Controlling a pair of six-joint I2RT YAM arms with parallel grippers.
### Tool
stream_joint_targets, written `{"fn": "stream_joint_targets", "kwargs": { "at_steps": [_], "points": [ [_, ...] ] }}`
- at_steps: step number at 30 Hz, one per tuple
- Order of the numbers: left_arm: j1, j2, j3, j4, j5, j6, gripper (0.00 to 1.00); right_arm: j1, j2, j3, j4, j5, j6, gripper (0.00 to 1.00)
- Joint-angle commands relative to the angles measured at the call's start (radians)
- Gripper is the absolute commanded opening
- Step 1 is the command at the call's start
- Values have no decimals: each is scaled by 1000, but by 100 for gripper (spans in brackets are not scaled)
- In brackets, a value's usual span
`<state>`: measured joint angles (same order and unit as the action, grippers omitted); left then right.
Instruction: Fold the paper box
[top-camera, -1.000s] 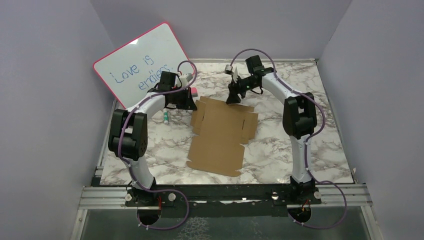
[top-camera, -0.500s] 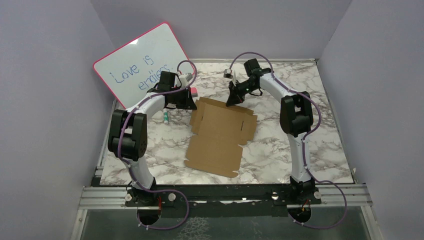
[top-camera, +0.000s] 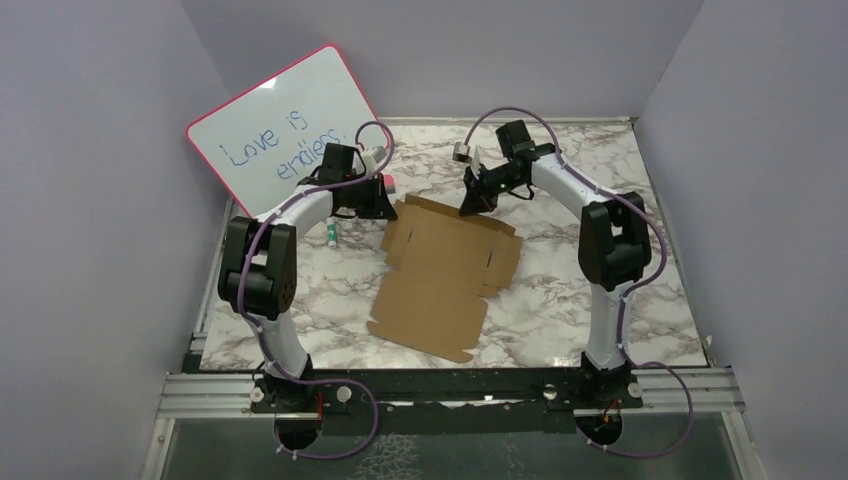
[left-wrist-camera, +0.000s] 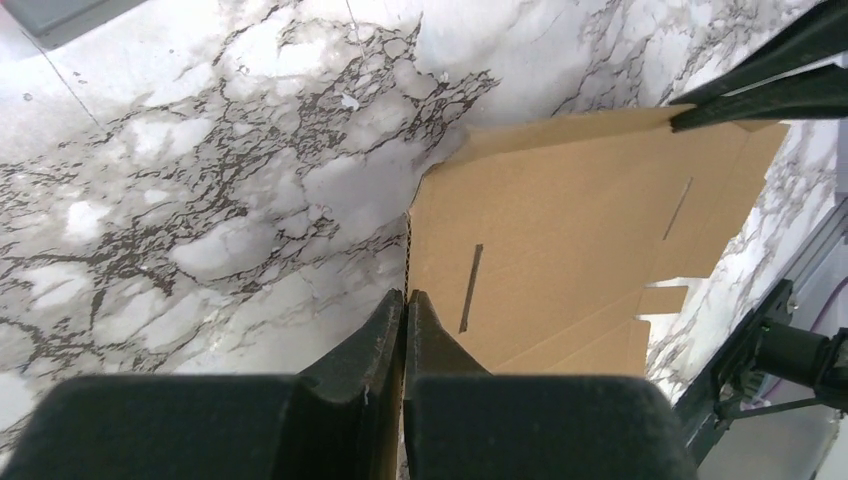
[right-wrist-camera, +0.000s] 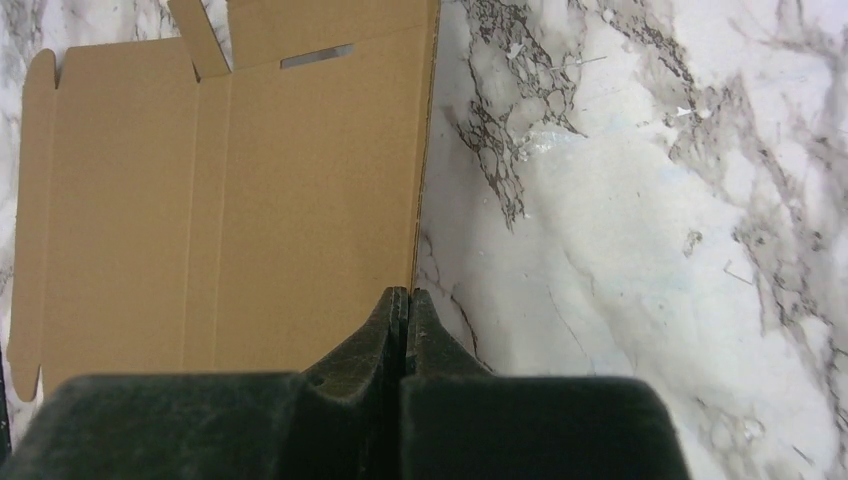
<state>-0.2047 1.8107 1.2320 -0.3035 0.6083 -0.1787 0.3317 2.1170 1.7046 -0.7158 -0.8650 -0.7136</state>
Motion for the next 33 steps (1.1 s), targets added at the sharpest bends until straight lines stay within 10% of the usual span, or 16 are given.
{"fn": "stream_joint_targets", "kwargs": {
  "at_steps": [1,33],
  "points": [
    [15,34,1,41,-37,-64,5,-4,-127,-78,124,58,-13,1],
    [4,-193,-177,402,-109,-240,18,103,-445,-326,349,362,-374,2]
  ]
}}
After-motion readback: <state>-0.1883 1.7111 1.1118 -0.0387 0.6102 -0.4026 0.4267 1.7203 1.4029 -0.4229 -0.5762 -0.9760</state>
